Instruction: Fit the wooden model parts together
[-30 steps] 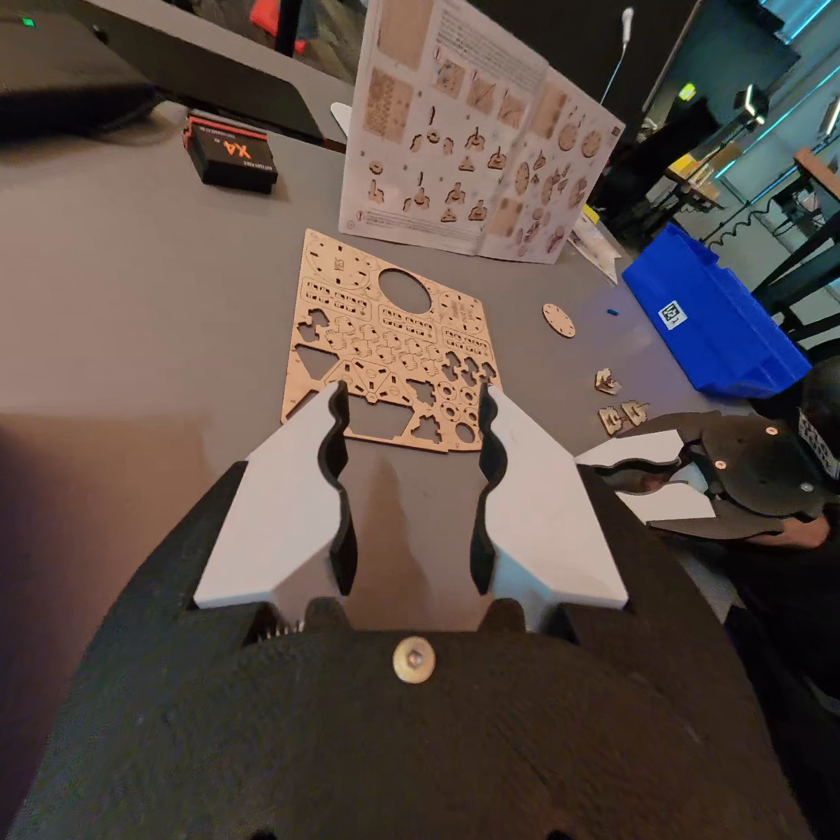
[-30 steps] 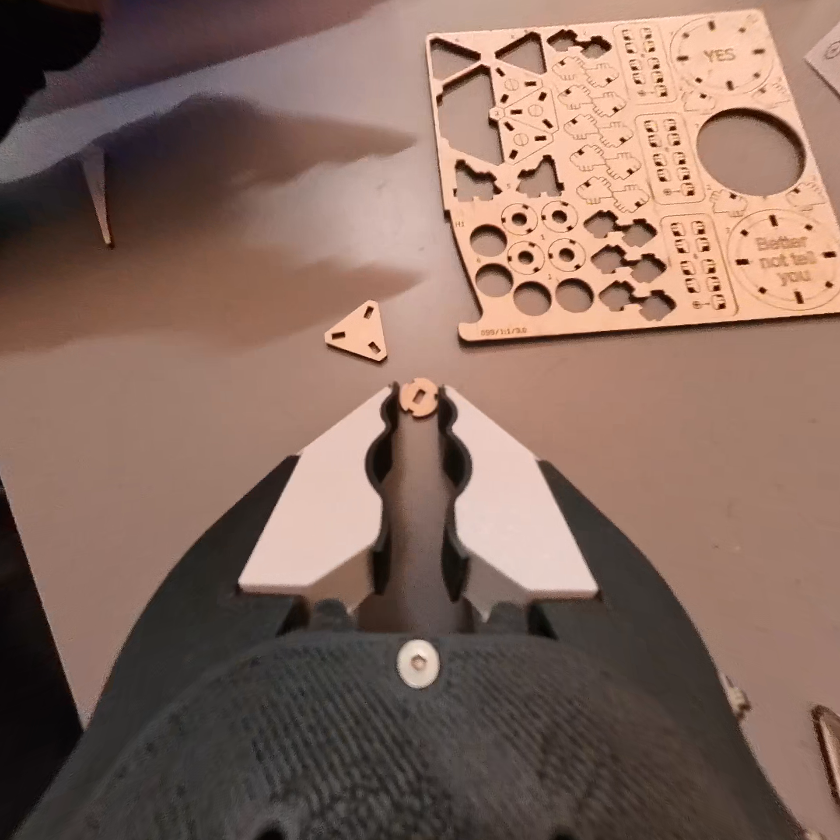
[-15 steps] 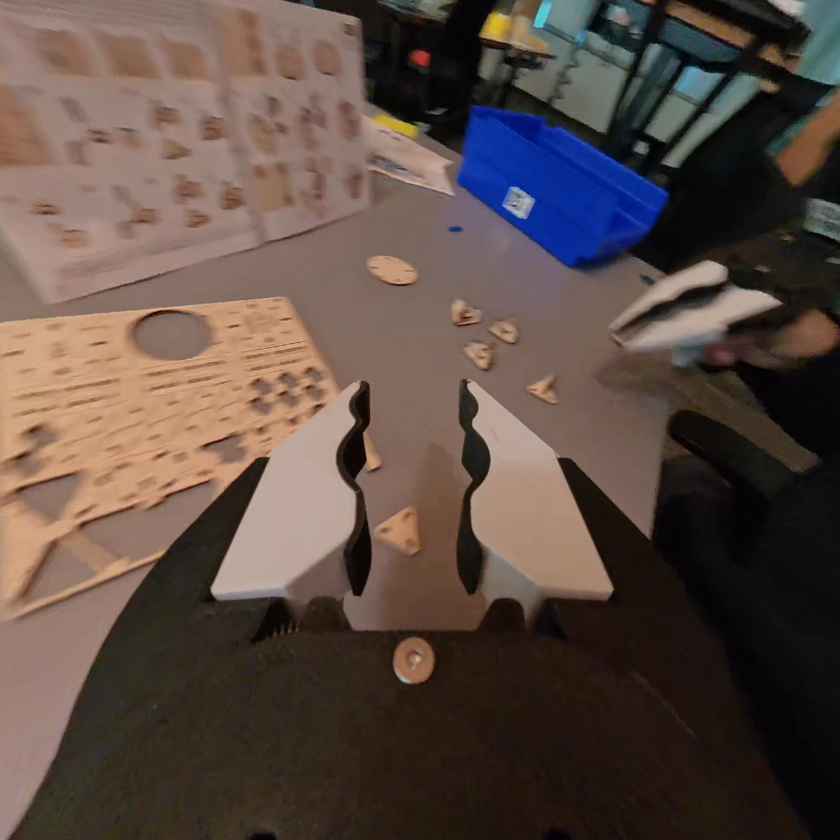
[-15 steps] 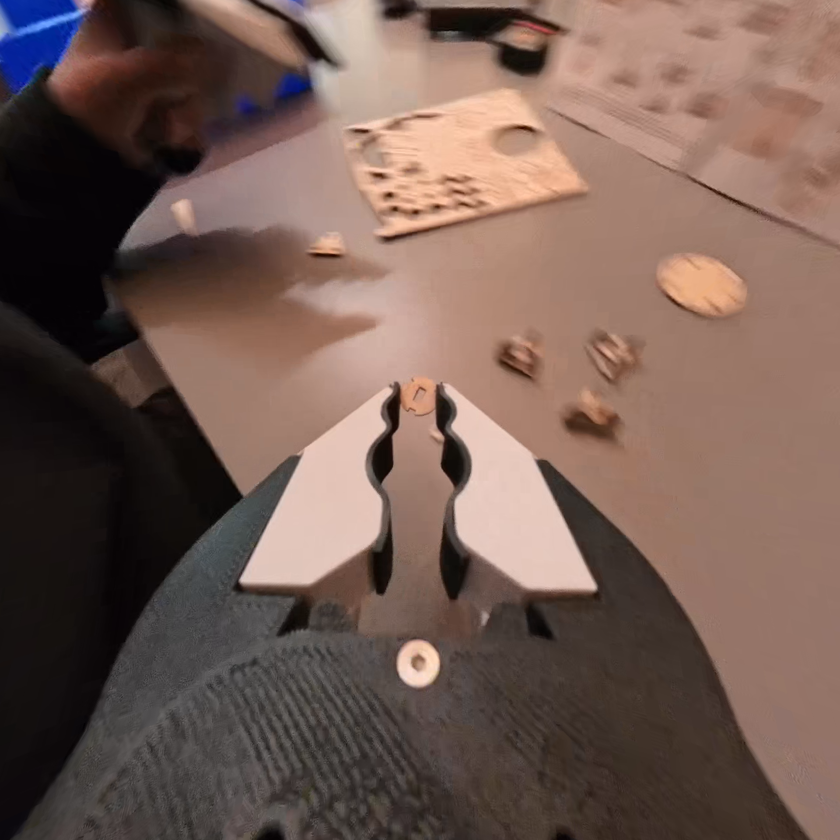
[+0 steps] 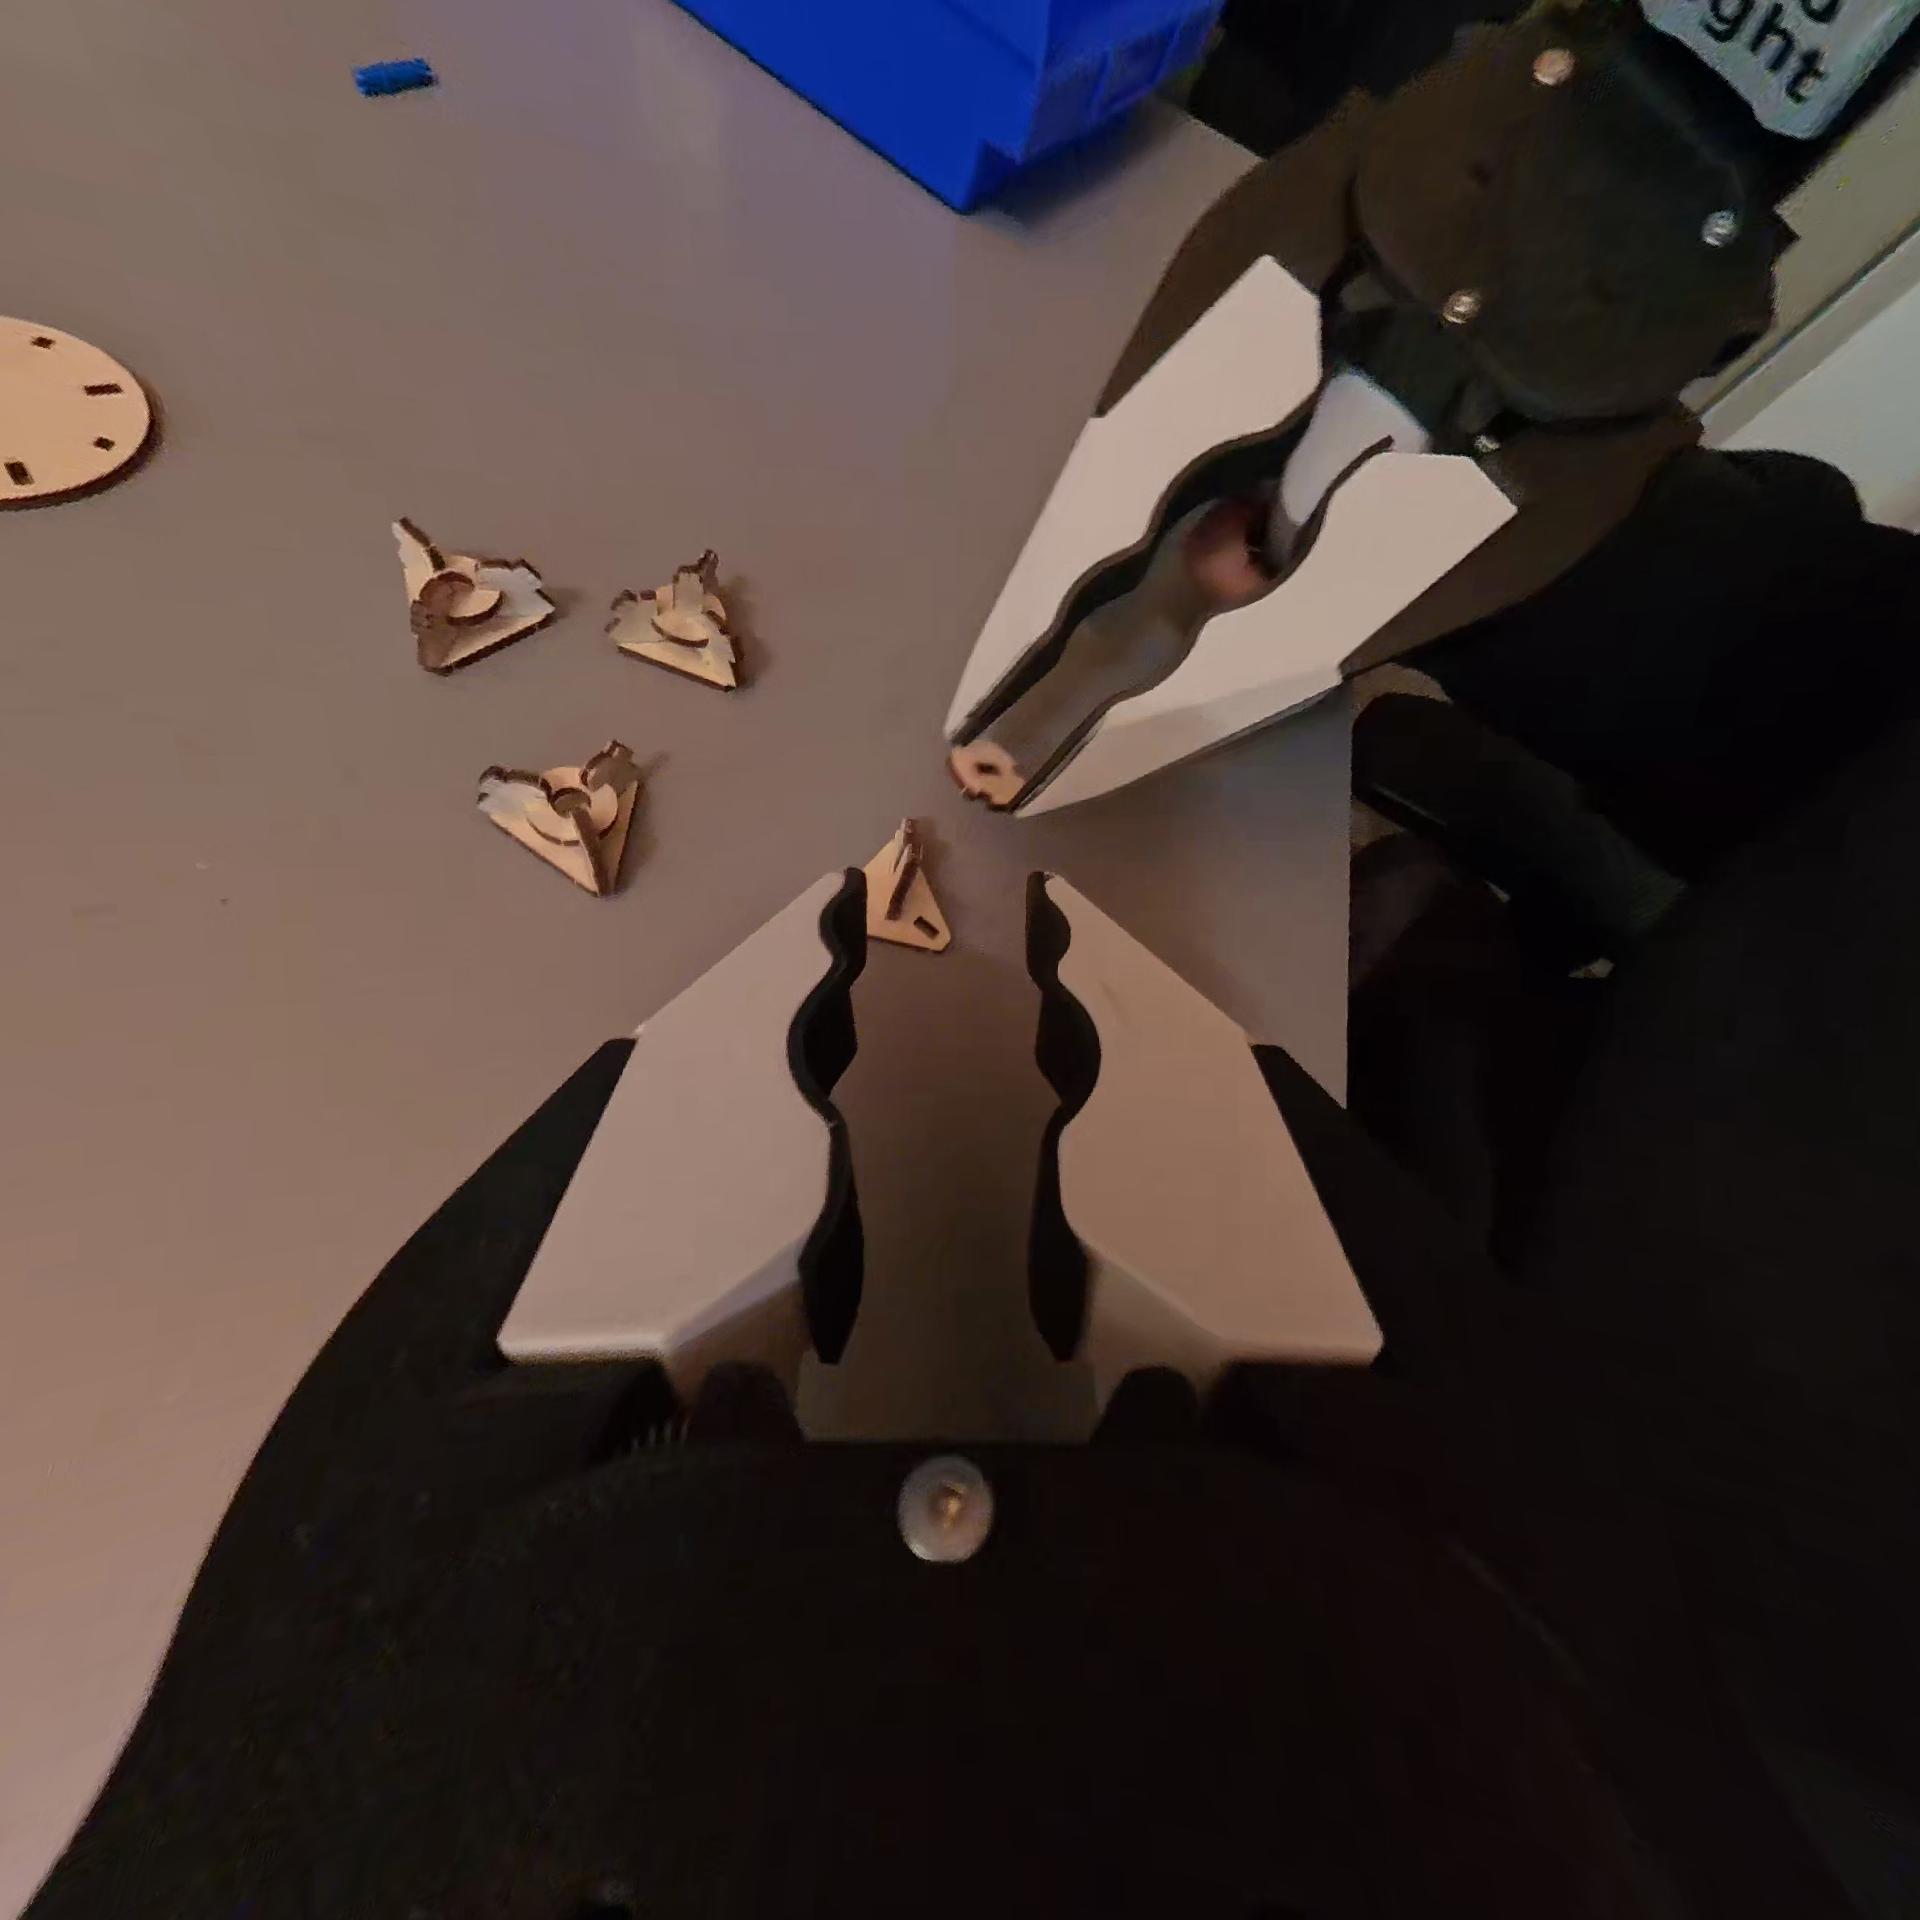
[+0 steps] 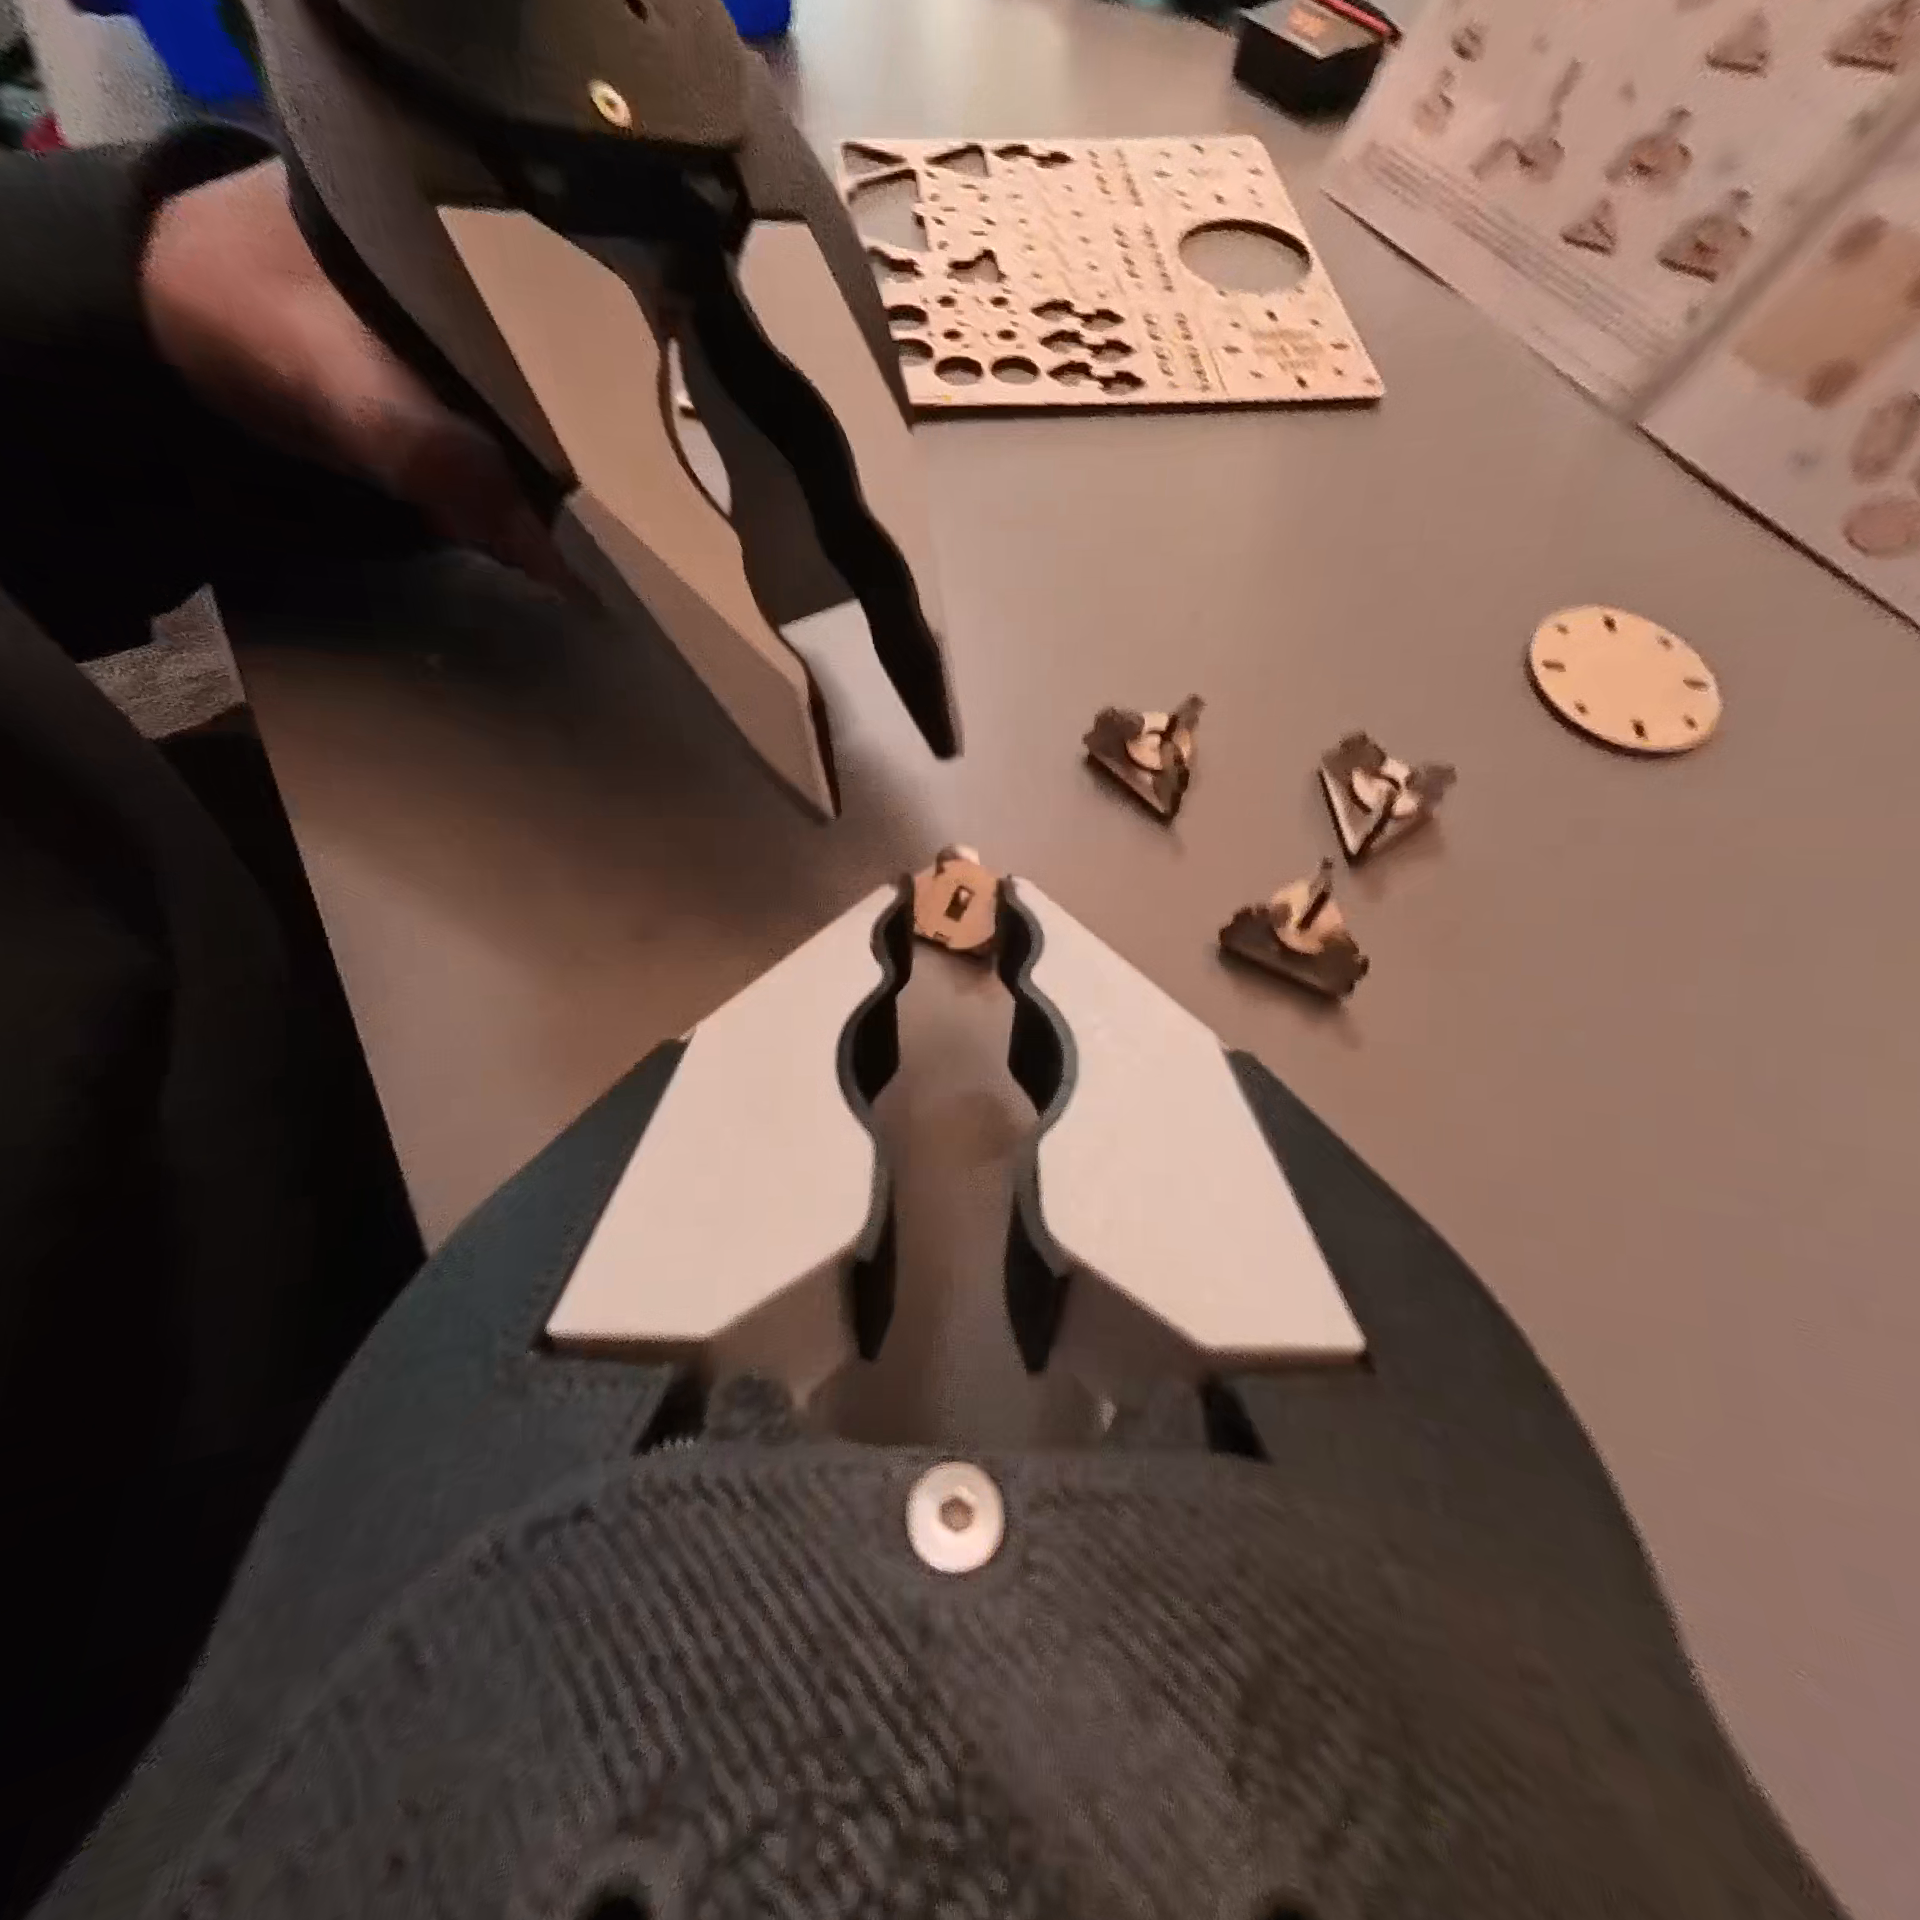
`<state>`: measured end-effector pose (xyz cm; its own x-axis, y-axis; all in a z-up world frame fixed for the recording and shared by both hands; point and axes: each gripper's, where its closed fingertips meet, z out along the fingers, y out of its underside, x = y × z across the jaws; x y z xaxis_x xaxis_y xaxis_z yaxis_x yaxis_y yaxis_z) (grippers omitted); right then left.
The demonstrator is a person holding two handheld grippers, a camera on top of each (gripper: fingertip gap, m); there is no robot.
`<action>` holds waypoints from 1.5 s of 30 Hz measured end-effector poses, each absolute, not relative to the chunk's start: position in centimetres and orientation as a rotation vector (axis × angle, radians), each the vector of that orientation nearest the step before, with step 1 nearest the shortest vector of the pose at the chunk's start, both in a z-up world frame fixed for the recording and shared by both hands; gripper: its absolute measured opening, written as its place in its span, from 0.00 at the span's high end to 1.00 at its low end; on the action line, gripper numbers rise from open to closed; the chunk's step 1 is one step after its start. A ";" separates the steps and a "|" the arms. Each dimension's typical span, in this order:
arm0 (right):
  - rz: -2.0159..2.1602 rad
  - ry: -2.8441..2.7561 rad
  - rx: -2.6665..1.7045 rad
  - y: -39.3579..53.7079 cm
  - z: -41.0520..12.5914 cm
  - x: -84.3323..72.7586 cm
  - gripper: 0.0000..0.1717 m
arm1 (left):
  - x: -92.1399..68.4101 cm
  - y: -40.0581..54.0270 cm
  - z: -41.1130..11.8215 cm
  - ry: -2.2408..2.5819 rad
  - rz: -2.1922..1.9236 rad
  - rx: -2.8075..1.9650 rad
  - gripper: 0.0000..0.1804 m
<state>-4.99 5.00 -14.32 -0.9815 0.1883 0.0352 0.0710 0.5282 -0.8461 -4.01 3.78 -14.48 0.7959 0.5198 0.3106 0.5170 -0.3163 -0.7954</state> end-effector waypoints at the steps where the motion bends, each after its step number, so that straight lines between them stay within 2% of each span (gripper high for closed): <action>1: 1.463 -2.666 -0.191 4.6 -14.4 -5.0 0.92 | -4.1 3.9 -14.4 -0.770 0.000 -1.961 0.84; 4: 1.486 -2.730 -0.059 3.8 -14.6 -4.5 0.92 | -4.0 4.2 -13.2 -0.743 -0.037 -1.878 0.84; 7: 1.450 -2.670 0.084 3.5 -14.6 -4.7 0.92 | -4.0 3.8 -13.0 -0.785 -0.115 -1.795 1.00; 10: 1.489 -2.577 0.195 3.1 -14.0 -4.4 0.92 | -4.4 3.1 -12.9 -0.845 -0.169 -1.714 1.00; 14: 1.567 -2.461 0.281 2.8 -12.8 -3.7 0.92 | -4.1 3.3 -11.4 -0.876 -0.426 -1.502 0.90; 16: 1.586 -2.412 0.313 2.8 -12.5 -3.4 0.92 | -4.0 3.5 -11.7 -0.900 -0.497 -1.476 0.91; 17: 1.592 -2.392 0.330 2.8 -12.3 -3.2 0.92 | -3.6 3.8 -11.8 -0.890 -0.519 -1.486 0.97; 20: 1.590 -2.353 0.364 3.4 -12.2 -2.7 0.92 | -3.1 4.4 -12.0 -0.902 -0.533 -1.513 0.98; 24: 1.636 -2.224 0.239 4.3 -11.3 -3.6 0.91 | -3.5 4.5 -11.9 -0.957 -0.525 -1.491 0.99; 26: 1.696 -2.056 0.165 5.2 -9.6 -4.6 1.00 | -3.4 4.5 -12.0 -0.970 -0.550 -1.460 1.00; 28: 1.753 -2.074 0.186 5.4 -9.4 -3.8 1.00 | -3.6 4.7 -11.6 -0.976 -0.555 -1.399 1.00; 33: 1.542 -2.068 0.112 6.7 -10.7 -6.0 1.00 | -3.5 4.8 -11.5 -0.982 -0.539 -1.399 1.00; 38: 1.262 -2.219 -0.318 12.3 -13.6 -12.0 0.99 | -3.9 4.2 -12.0 -0.986 -0.377 -1.510 1.00; 40: 1.278 -2.276 -0.403 12.8 -14.0 -12.2 0.94 | -4.2 4.2 -11.8 -0.961 -0.321 -1.514 1.00; 45: 1.359 -2.340 -0.440 10.4 -14.1 -11.1 0.92 | -5.3 4.3 -12.1 -0.919 -0.161 -1.577 1.00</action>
